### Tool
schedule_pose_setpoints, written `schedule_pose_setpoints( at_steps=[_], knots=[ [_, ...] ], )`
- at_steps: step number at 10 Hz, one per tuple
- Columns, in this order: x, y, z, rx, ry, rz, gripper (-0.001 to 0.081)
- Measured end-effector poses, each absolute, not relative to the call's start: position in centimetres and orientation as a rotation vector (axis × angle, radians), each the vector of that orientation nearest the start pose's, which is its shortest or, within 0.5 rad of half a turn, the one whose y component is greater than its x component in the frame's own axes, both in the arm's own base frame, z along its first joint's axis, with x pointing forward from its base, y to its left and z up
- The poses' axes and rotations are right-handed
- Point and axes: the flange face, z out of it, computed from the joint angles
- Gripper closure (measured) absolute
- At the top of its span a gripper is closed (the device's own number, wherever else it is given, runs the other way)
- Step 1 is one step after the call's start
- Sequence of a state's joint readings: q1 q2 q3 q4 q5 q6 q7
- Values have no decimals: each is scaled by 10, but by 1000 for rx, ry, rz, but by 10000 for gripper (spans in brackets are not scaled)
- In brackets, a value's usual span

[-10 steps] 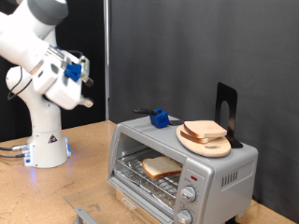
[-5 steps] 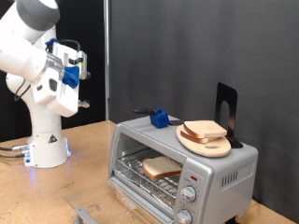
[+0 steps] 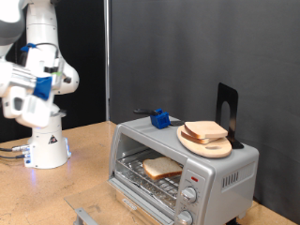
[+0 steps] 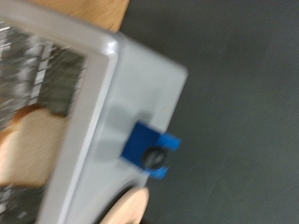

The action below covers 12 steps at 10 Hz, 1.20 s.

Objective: Make a piece of toast with the oven

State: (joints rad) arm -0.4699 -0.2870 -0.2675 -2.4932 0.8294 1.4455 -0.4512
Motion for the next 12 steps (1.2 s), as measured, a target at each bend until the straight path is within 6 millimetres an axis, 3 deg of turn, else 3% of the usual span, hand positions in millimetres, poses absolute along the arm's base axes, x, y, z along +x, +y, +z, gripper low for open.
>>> schedule_pose_setpoints(
  at_steps=[3,7,12],
  knots=[
    [328,-213,377,-1923,568,85,-2],
    [317,-210,384,-1818,540,129,-2],
    [338,-220,311,-1867,843,244,-2]
  ],
)
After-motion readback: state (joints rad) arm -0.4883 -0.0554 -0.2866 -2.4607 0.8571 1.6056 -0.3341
